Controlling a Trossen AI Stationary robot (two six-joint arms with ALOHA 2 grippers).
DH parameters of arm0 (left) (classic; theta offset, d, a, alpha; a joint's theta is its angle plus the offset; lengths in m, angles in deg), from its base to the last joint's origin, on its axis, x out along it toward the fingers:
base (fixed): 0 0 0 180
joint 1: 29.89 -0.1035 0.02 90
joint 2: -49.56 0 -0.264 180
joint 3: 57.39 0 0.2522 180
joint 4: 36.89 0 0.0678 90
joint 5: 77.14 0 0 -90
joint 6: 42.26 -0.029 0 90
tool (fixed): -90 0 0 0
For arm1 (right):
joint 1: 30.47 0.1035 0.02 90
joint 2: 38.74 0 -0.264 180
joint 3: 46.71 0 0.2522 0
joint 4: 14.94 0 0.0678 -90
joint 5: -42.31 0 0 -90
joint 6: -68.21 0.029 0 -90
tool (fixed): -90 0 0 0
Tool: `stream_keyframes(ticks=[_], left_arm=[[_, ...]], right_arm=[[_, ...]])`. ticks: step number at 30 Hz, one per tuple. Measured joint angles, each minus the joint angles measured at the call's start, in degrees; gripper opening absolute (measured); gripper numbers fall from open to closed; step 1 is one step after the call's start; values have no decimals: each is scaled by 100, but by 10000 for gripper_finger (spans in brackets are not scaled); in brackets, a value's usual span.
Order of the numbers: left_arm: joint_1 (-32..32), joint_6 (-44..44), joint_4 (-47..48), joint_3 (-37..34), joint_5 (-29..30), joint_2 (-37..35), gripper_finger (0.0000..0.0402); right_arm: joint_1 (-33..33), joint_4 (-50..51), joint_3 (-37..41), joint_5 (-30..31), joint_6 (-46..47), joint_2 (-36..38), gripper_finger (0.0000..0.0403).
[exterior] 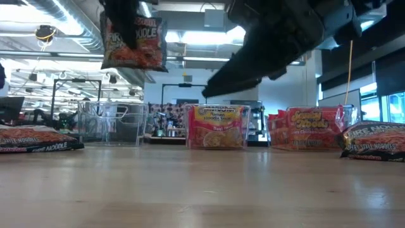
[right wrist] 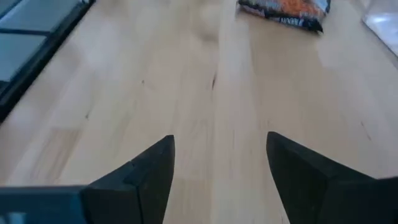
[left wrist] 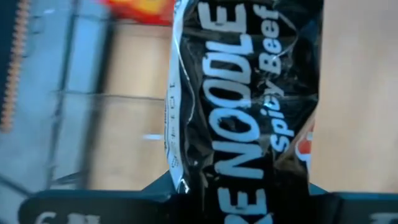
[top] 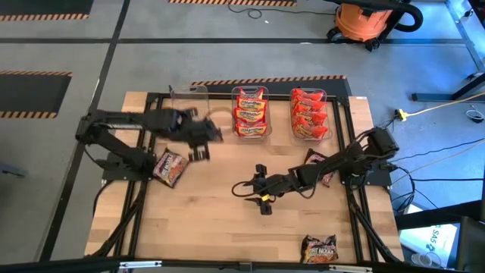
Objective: Sort Maruchan noodles
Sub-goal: Put the black noodle pack into the left transparent bin
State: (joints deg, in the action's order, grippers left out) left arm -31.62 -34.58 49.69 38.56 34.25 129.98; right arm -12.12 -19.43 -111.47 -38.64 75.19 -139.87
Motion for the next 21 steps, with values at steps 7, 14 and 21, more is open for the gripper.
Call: stream_keyframes(ticks=[7, 14, 21], left_arm=[[-1983, -1790, -24, 4, -20, -165, 77], [-4020, -3111, -1110, -691, -1000, -122, 77], [-5101, -3833, -2699, -1741, -1645, 183, 77]], right_arm=[[0, -211, 5, 38, 28, -383, 232], [0, -490, 10, 38, 52, -622, 232], [0, -599, 10, 88, 55, -690, 232]])
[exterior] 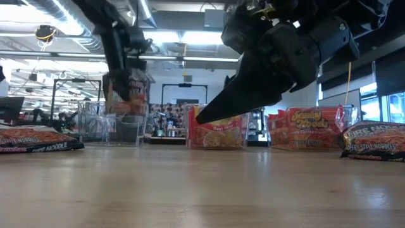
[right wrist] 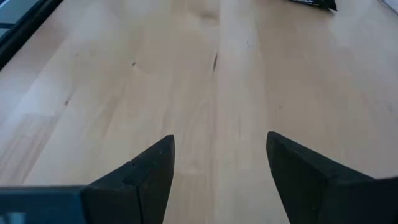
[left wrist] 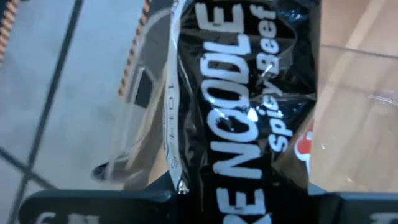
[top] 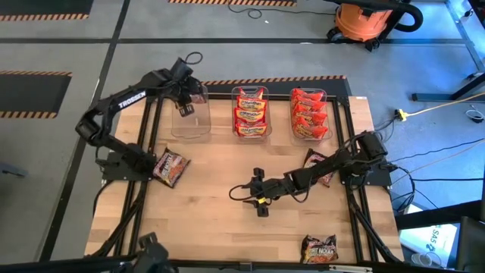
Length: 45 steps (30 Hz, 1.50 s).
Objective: Sort Maruchan noodles
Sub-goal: Put the black noodle pack into the left transparent bin
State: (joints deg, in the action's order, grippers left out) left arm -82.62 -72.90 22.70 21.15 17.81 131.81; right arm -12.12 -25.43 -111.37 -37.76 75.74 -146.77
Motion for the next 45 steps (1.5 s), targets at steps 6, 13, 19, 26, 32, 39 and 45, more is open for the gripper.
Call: stream_keyframes(ticks=[6, 13, 19, 26, 32, 39, 45], left_arm=[[-308, -99, -415, -192, -342, 841, 77], [-313, -121, -630, -180, -214, 1699, 78], [-268, -153, -843, -189, 25, 1685, 103], [-277, -263, -962, -189, 326, 1360, 124], [-268, -321, -956, -191, 430, 1102, 125], [-102, -100, -960, -193, 1063, 250, 125], [321, 849, -538, -193, 738, -820, 125]], right_arm=[[-10, -51, 0, 263, -26, 0, 232], [-13, -118, 0, 263, 48, 0, 232], [-12, -118, 0, 263, 130, 0, 232], [-13, -135, 0, 257, 175, 0, 232], [-13, -171, 0, 256, 188, 0, 232], [-11, -188, 0, 254, 186, 0, 232], [-13, -273, 0, 254, 153, 0, 232]])
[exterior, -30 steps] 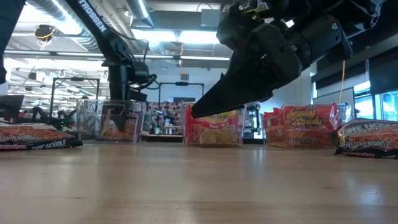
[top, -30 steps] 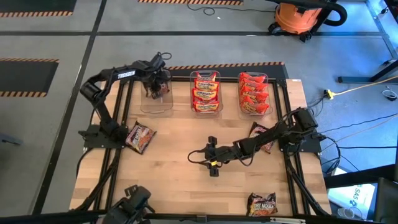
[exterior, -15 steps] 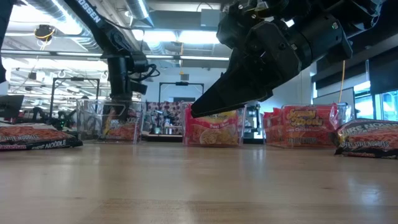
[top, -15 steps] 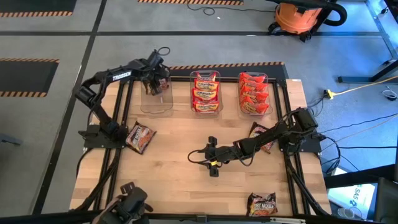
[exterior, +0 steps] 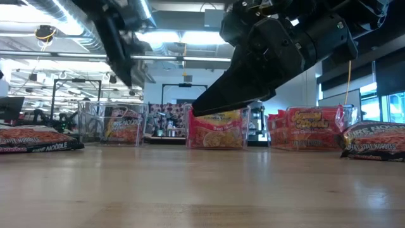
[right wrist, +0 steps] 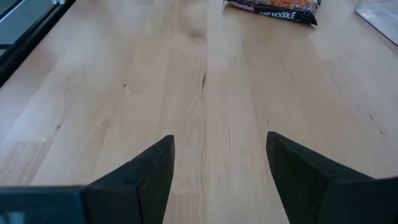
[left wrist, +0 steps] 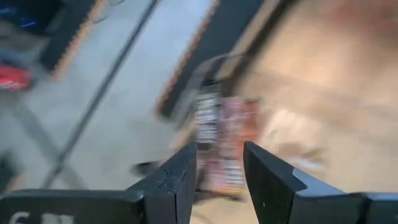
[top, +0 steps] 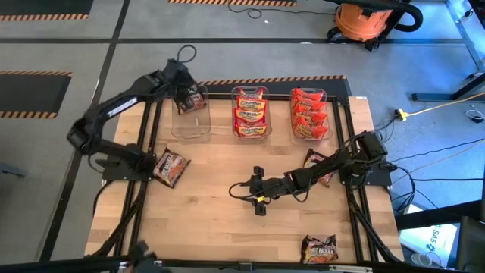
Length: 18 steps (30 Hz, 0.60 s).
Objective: Sort Maruchan noodles
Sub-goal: Put the black noodle pack into the left transparent bin
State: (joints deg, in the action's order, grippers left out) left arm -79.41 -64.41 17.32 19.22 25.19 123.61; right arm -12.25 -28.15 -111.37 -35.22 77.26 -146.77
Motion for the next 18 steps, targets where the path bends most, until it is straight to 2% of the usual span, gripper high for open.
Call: stream_keyframes(ticks=[3, 6, 12, 18], left_arm=[[387, 660, 540, 0, -674, -474, 125], [848, 1640, 1285, 0, -1028, -865, 125], [1952, 3737, 2886, -10, -1007, -1080, 125], [3207, 5521, 3407, -773, -1020, -1080, 125]], right_arm=[[0, -22, 0, -2, -30, 0, 232], [0, -20, 0, -2, -30, 0, 232], [4, -20, 0, -2, 140, 0, 232], [9, -20, 0, -2, 148, 0, 232]])
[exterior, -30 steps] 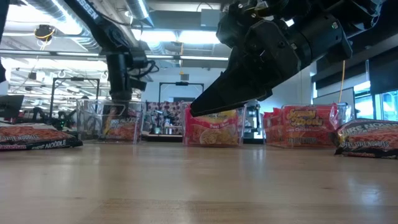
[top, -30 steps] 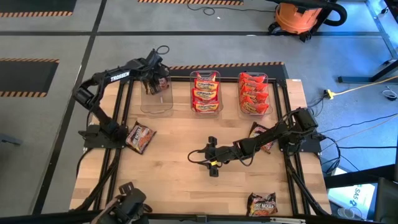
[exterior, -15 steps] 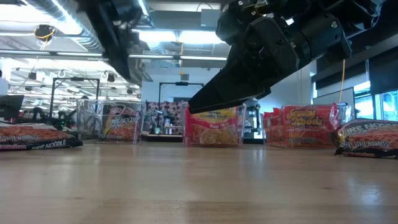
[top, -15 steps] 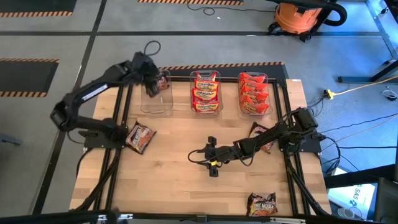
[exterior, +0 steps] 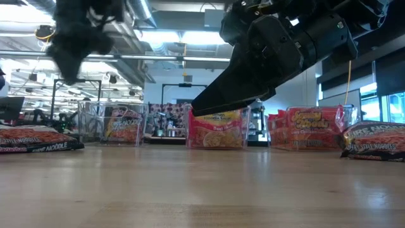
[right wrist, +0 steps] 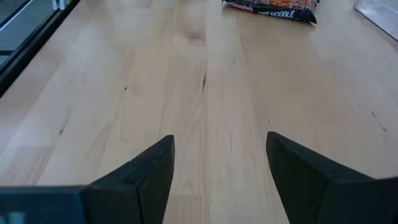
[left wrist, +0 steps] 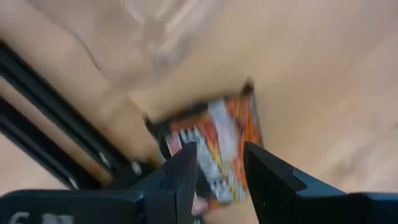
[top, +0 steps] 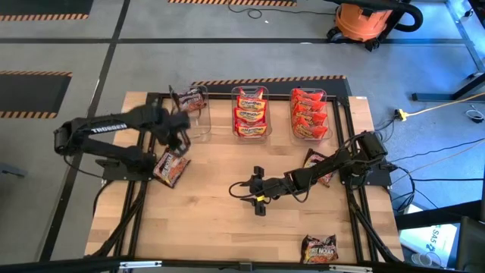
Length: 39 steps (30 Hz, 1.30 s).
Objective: Sort Maruchan noodles
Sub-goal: Put the black noodle pack into the left transparent bin
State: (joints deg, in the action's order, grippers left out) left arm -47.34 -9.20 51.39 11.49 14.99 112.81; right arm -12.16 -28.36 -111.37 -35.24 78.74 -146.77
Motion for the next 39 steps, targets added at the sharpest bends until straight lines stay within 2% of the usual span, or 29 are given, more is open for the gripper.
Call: stream_keyframes(ticks=[5, 9, 12, 15, 21, 25, 33, 39], left_arm=[[792, 1143, -149, -813, -4, 16, 125], [1111, 2007, -447, -1300, 115, 34, 125], [1268, 2261, -745, -1546, 289, 113, 125], [1492, 2362, -956, -1722, 175, 263, 125], [2066, 2373, -1503, -1752, 146, 494, 125], [2401, 2723, -1879, -1741, 264, 607, 125], [2919, 3278, -1422, -1692, 393, 690, 125], [3074, 3902, 93, -1396, 832, 680, 125]], right_arm=[[0, 2, -1, -1, 5, 0, 232], [0, 2, -2, 3, -5, 0, 232], [0, 0, -2, 46, -23, 0, 232], [2, 0, -2, 48, -23, 0, 232], [2, 2, -2, 53, -27, 0, 232], [2, 0, -2, 53, -29, 0, 232], [4, 0, -4, 3, -29, 0, 232], [4, -31, -4, 3, -31, 0, 232]])
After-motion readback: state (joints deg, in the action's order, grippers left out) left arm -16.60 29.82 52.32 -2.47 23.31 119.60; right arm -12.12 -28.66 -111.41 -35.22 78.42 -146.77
